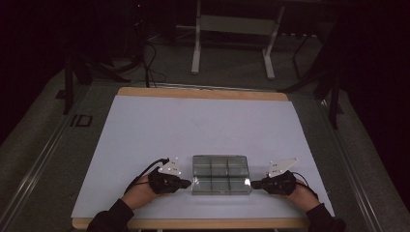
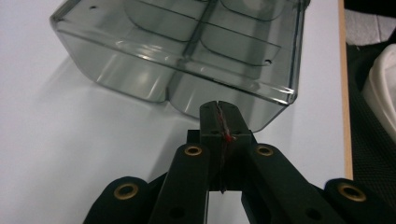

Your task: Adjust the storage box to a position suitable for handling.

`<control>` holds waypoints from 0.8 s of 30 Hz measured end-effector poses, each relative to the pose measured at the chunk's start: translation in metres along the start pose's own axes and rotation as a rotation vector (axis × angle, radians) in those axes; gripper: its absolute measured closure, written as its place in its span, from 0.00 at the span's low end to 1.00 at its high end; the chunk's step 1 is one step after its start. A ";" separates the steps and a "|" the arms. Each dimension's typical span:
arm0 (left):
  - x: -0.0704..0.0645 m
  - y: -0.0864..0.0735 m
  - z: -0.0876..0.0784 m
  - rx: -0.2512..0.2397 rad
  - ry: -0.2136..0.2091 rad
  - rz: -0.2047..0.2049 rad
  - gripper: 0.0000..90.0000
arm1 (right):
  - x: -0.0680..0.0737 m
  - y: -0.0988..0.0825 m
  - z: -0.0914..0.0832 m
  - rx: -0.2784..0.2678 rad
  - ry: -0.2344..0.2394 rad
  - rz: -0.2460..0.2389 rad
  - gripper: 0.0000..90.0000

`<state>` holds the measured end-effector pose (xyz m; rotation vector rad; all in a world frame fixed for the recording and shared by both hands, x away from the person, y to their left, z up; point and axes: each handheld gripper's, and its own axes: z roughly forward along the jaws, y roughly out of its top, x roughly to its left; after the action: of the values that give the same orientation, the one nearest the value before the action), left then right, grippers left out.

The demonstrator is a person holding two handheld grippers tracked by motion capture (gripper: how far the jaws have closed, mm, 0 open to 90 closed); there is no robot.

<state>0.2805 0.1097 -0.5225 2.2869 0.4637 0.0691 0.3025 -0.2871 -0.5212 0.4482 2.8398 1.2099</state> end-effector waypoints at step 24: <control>-0.006 0.008 -0.009 -0.027 -0.008 0.004 1.00 | 0.003 0.004 -0.010 -0.052 0.016 -0.006 1.00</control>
<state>0.2757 0.1095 -0.5100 2.2613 0.4510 0.0677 0.2996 -0.2910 -0.5110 0.4300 2.8130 1.2884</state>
